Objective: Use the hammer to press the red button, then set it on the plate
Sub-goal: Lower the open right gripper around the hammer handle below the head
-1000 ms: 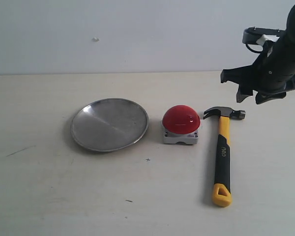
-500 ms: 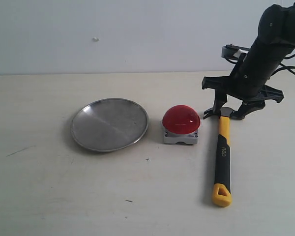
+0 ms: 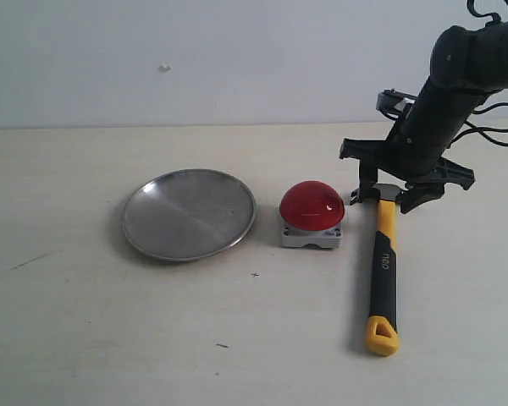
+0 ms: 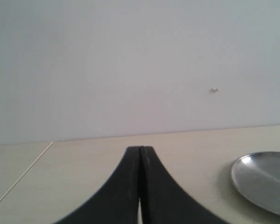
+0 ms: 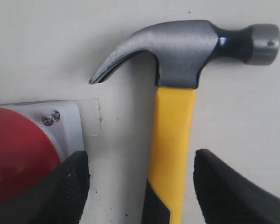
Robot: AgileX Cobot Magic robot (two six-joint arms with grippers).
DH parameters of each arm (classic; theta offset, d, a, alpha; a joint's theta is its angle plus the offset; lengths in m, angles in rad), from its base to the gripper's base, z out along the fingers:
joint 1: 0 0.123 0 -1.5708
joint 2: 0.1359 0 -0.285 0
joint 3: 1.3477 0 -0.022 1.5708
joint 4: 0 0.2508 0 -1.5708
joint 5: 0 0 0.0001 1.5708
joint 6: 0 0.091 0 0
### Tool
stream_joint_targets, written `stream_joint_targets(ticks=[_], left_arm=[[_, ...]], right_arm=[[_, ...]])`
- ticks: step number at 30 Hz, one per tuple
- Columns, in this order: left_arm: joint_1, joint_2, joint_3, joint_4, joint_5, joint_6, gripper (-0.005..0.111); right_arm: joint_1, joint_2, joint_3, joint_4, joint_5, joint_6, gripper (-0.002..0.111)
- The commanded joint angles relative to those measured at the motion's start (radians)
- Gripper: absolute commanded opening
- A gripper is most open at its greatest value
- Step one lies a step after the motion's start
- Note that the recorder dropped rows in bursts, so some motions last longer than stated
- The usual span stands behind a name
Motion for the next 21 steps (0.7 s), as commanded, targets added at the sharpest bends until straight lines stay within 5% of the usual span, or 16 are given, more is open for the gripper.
stream_joint_targets(ticks=[1, 21], left_arm=[[0.001, -0.006, 0.0, -0.006, -0.001, -0.002, 0.0], [0.001, -0.006, 0.0, -0.006, -0.001, -0.002, 0.0]], right_arm=[[0.0, 0.023, -0.037, -0.054, 0.027, 0.037, 0.064], [0.0, 0.16, -0.151, -0.106, 0.069, 0.089, 0.062]])
